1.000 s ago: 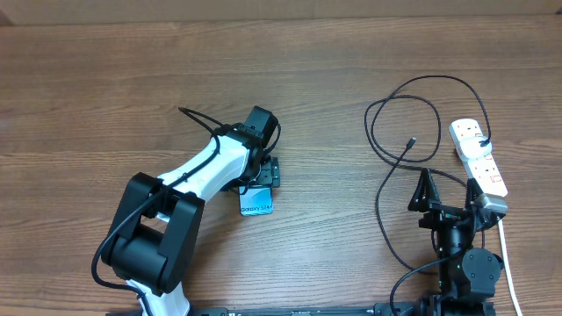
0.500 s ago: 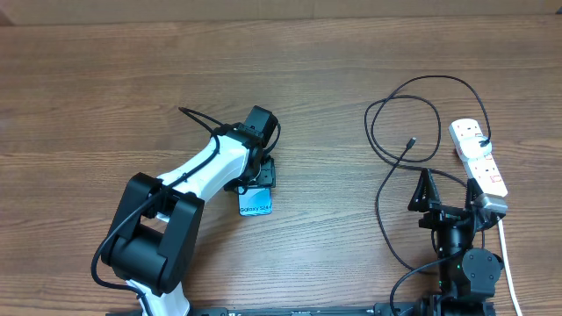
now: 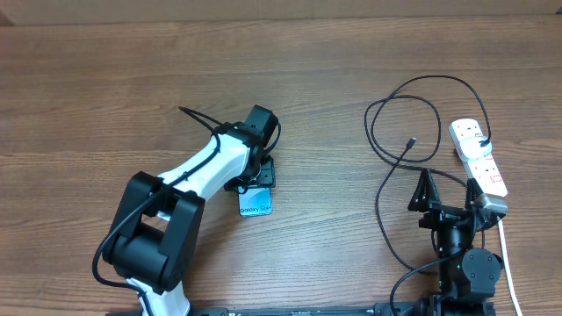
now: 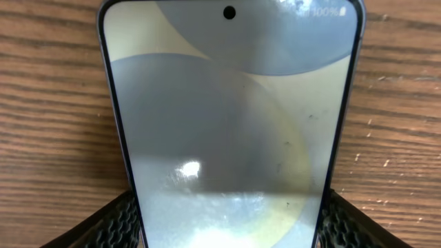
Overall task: Plug charger to phone and switch on socket
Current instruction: 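Close the left gripper on the phone's top edge, then lift the phone with the left gripper and tilt it upright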
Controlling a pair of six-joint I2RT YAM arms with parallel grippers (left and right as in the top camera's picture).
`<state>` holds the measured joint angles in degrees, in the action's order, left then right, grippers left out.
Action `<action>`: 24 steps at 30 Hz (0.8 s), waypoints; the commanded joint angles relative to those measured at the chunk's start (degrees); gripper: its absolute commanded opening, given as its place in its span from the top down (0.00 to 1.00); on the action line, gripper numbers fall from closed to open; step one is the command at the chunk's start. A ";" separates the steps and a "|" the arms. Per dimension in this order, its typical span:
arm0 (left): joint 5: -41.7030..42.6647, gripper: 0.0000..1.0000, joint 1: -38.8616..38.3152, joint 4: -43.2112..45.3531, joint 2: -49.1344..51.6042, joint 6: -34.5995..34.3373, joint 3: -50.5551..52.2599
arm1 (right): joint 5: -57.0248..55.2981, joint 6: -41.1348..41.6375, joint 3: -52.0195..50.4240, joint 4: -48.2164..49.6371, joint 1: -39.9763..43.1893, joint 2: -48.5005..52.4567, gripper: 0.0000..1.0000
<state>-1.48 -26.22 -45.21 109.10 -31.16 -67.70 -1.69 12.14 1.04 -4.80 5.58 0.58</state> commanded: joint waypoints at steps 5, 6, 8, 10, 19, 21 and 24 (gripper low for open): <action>0.90 0.41 -0.02 -5.33 1.14 -0.11 -6.69 | 0.09 -0.22 -0.59 0.15 0.09 -0.42 0.00; 0.92 0.41 -0.02 -6.10 1.14 -0.11 -7.58 | 0.09 -0.22 -0.59 0.15 0.09 -0.42 0.00; 0.92 0.41 -0.02 -7.78 1.14 -0.11 -9.29 | 0.09 -0.22 -0.59 0.15 0.09 -0.42 0.00; 0.92 0.41 -0.02 -9.84 1.14 -0.11 -11.17 | 0.09 -0.22 -0.59 0.15 0.09 -0.42 0.00; 1.49 0.40 -0.02 -19.78 1.14 -0.11 -19.23 | 0.09 -0.22 -0.59 0.15 0.09 -0.42 0.00; 1.55 0.40 -0.02 -21.97 1.14 -0.13 -20.83 | 0.09 -0.22 -0.59 0.15 0.09 -0.42 0.00; 2.10 0.40 -0.02 -24.76 1.14 -0.13 -23.15 | 0.09 -0.22 -0.59 0.15 0.11 -0.42 0.00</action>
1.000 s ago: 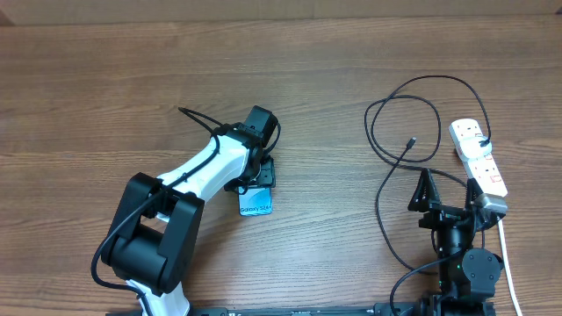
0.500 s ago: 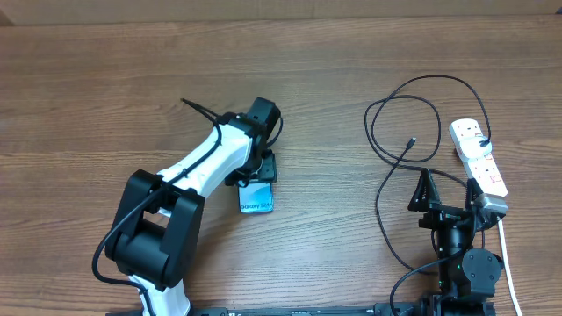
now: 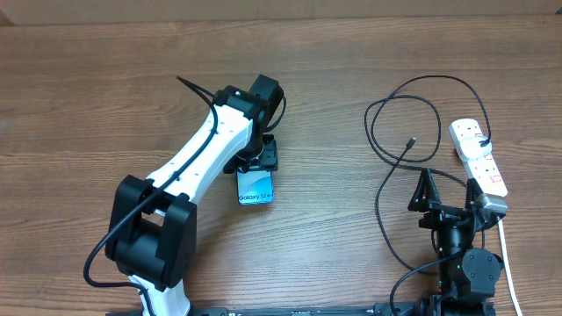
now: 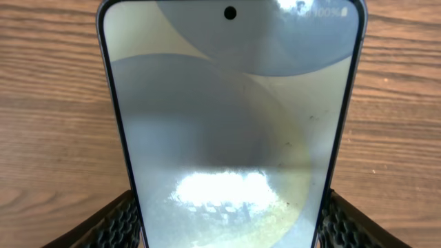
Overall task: Plug charger to phone and switch on socket
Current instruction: 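Lift the phone with the left gripper and tilt it upright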
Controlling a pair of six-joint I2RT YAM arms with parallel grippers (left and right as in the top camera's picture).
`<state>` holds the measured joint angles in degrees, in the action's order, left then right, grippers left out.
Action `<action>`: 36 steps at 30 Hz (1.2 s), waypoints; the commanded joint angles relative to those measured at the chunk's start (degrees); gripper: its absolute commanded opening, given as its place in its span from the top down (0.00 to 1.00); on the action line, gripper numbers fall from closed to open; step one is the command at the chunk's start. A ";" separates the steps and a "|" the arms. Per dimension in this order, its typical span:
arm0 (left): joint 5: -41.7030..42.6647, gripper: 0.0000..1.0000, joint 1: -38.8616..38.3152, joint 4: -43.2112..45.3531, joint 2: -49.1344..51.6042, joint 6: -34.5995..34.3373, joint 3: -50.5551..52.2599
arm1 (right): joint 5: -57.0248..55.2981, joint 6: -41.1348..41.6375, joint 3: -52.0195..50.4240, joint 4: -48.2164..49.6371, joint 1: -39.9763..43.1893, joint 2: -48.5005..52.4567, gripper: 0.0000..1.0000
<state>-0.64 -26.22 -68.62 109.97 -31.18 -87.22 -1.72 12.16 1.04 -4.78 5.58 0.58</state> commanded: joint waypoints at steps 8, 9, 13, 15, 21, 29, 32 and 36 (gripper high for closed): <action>9.20 0.41 0.04 -1.99 0.26 0.57 -4.81 | 0.11 -0.24 -0.59 0.13 0.09 -0.42 0.00; 10.43 0.41 0.04 -1.99 0.26 0.57 -4.81 | 0.11 -0.24 -0.59 0.13 0.11 -0.42 0.00; 14.47 0.41 0.07 -2.51 0.26 1.49 -4.81 | 0.11 -0.24 -0.59 0.13 0.09 -0.42 0.00; 15.63 0.41 0.17 -3.23 0.26 1.79 -4.81 | 0.11 -0.24 -0.59 0.13 0.11 -0.42 0.00; 24.11 0.40 2.40 -5.38 0.26 5.66 -4.81 | 0.11 -0.24 -0.59 0.13 0.09 -0.42 0.00; 36.33 0.41 7.76 -8.41 0.28 9.44 -4.81 | 0.11 -0.24 -0.59 0.13 0.09 -0.42 0.00; 39.28 0.41 9.25 -9.44 0.28 9.75 -4.81 | 0.11 -0.24 -0.59 0.13 0.09 -0.42 0.00; 41.18 0.41 10.64 -10.32 0.28 10.03 -4.81 | 0.11 -0.24 -0.59 0.13 0.09 -0.42 0.00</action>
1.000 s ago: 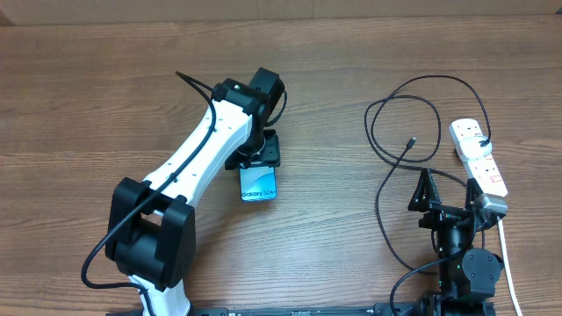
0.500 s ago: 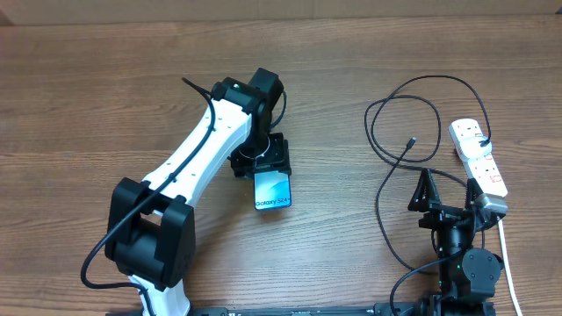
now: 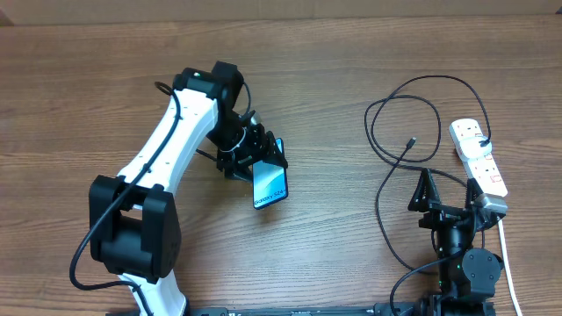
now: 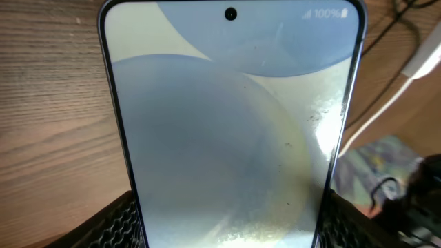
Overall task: Plug charger to phone and switch on socket
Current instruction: 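Lift the phone with the left gripper and tilt it upright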
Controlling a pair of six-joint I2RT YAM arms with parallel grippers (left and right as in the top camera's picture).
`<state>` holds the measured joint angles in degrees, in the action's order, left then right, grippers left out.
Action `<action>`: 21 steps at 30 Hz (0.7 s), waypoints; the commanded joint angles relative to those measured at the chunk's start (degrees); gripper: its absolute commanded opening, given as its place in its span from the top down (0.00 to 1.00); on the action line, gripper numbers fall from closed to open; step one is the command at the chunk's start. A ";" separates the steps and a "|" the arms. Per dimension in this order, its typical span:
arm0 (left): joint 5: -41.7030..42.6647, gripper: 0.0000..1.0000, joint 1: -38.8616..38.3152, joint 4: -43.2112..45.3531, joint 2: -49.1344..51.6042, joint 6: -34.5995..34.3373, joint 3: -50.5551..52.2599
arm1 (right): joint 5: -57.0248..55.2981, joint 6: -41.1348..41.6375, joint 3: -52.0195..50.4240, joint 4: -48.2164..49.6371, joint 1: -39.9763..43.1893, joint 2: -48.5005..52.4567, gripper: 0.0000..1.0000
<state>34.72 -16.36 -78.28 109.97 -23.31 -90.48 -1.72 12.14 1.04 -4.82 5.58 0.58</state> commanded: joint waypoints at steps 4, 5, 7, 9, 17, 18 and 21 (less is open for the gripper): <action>5.79 0.41 1.46 -1.20 0.28 2.91 -1.55 | 0.11 -0.22 -0.59 0.17 0.09 -0.42 0.00; 5.81 0.41 1.46 -1.18 0.28 3.04 -1.55 | 0.11 -0.22 -0.59 0.17 0.09 -0.42 0.00; 5.79 0.41 1.46 -1.14 0.28 3.08 -1.55 | 0.11 -0.22 -0.59 0.17 0.09 -0.42 0.00; 5.79 0.41 1.44 -1.01 0.28 3.67 -1.55 | 0.11 -0.22 -0.59 0.17 0.09 -0.42 0.00; 5.57 0.41 1.46 -1.01 0.28 4.07 -1.55 | 0.11 -0.22 -0.59 0.17 0.09 -0.42 0.00; 5.57 0.41 1.46 -1.01 0.28 4.04 -1.55 | 0.11 -0.22 -0.59 0.17 0.09 -0.42 0.00; 5.55 0.41 1.46 -0.98 0.28 4.07 -1.55 | 0.11 -0.22 -0.59 0.17 0.09 -0.42 0.00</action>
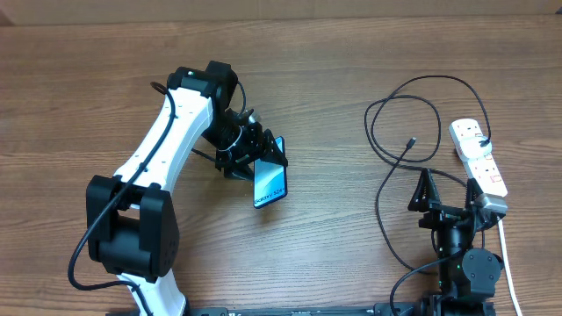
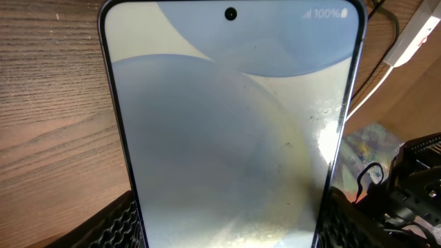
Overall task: Plug charger to phone and switch on socket
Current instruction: 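Lift the phone with the left gripper and tilt it upright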
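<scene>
My left gripper (image 1: 255, 158) is shut on the phone (image 1: 270, 183), holding it tilted above the table at centre left; the phone (image 2: 231, 124) fills the left wrist view, its screen lit, with the ribbed fingers (image 2: 117, 224) against both of its long edges. The black charger cable (image 1: 404, 114) lies looped at the right, its free plug tip (image 1: 412, 140) bare on the wood. The white socket strip (image 1: 479, 158) lies at the far right. My right gripper (image 1: 425, 190) rests near the front right, its jaws apart, holding nothing.
The right arm's base (image 1: 465, 263) stands at the front right with the cable curving past it. The left arm (image 1: 167, 158) stretches diagonally across the left half of the wooden table (image 1: 88, 88).
The left arm has shifted slightly back and left, with the phone still held tilted in the air. In the wrist view the socket strip and right arm show more behind the phone.
My left gripper was shut on the phone low at the table's centre left. Then it held it a little farther back. Later the phone was raised and turned so its screen faces right, where it stays. The right arm has not moved.
</scene>
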Controlling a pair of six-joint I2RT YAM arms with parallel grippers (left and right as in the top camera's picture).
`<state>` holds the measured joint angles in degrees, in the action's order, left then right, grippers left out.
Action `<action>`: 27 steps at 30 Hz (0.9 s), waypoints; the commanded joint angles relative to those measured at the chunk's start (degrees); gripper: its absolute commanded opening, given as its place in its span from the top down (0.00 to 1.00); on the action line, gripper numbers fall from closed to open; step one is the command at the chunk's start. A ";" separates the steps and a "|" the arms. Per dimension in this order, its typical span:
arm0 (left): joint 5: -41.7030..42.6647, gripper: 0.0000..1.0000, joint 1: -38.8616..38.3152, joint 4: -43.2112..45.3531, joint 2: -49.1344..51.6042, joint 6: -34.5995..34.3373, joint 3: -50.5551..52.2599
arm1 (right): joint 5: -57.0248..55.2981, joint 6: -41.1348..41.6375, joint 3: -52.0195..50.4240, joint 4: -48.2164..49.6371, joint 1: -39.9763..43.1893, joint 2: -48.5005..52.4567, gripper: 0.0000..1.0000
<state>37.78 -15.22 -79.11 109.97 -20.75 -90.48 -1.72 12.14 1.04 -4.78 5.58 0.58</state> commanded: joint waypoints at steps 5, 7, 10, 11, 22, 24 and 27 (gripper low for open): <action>1.99 0.42 0.31 0.09 0.28 1.49 -1.55 | 0.11 -0.22 -0.59 0.13 0.11 -0.42 0.00; 1.40 0.42 0.31 0.50 0.28 1.49 -1.55 | 0.11 -0.22 -0.59 0.13 0.11 -0.42 0.00; -0.57 0.42 0.31 0.94 0.28 1.46 -1.55 | 0.11 -0.22 -0.59 0.13 0.09 -0.42 0.00; -1.03 0.42 0.31 1.11 0.28 1.46 -1.55 | 0.11 -0.22 -0.59 0.13 0.09 -0.42 0.00; -6.86 0.42 0.31 6.67 0.28 -0.79 -1.55 | 0.11 -0.22 -0.59 0.13 0.11 -0.42 0.00; -8.44 0.42 0.31 7.82 0.28 -1.20 -1.55 | 0.11 -0.22 -0.59 0.13 0.09 -0.42 0.00; -10.75 0.41 0.31 9.18 0.28 -2.54 -1.55 | 0.11 -0.22 -0.59 0.13 0.09 -0.42 0.00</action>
<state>29.63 -15.22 -70.57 109.97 -21.43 -90.48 -1.69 12.14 1.04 -4.78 5.58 0.58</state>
